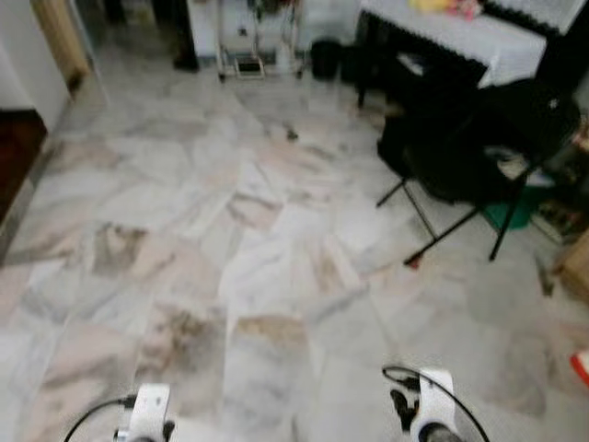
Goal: Setting the table
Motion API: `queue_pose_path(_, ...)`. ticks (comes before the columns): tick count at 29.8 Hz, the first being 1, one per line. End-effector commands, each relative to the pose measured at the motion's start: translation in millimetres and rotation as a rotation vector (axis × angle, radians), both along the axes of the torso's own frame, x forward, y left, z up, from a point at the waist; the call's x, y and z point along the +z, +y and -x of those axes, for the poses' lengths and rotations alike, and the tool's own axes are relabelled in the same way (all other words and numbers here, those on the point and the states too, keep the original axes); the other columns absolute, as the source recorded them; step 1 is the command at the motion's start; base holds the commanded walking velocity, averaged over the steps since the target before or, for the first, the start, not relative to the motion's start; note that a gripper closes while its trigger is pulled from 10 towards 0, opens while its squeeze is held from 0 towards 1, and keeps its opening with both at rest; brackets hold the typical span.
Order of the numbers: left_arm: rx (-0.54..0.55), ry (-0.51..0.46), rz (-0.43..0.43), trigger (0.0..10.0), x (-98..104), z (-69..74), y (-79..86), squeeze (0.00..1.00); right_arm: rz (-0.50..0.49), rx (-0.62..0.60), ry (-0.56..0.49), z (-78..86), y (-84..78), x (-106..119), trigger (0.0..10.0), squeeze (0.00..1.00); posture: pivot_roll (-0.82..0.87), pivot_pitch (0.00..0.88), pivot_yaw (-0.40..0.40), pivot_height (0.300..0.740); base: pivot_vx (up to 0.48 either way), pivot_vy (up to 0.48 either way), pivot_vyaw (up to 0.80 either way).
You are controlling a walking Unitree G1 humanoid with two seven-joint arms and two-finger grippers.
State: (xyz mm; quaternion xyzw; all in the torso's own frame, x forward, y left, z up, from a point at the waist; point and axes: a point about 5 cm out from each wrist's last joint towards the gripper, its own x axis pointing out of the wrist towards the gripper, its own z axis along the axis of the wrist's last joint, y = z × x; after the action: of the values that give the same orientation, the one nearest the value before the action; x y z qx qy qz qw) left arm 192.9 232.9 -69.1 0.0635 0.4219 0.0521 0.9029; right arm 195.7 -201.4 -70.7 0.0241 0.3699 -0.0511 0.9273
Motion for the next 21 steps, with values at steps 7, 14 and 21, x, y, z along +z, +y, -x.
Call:
queue_pose_path(7, 0.006, 0.025, 0.016, 10.0, -4.4, 7.3, -1.6, 0.0, 0.016, -0.016, 0.016, 2.6, -7.9, -0.4, 10.0, 0.0, 0.0, 0.0, -0.013, 0.724, 0.0, 0.0, 0.0)
queue_pose_path(14, 0.004, 0.03, 0.019, 10.0, -5.2, 8.1, -3.0, 0.0, 0.023, -0.012, 0.025, 2.6, -9.3, -0.5, 10.0, 0.0, 0.0, 0.0, -0.013, 0.724, 0.0, 0.0, 0.0)
queue_pose_path(21, 0.002, 0.029, 0.021, 10.0, -4.6, 6.8, -3.1, 0.0, 0.015, -0.015, 0.021, 2.3, -8.0, -0.4, 10.0, 0.0, 0.0, 0.0, -0.01, 0.724, 0.0, 0.0, 0.0)
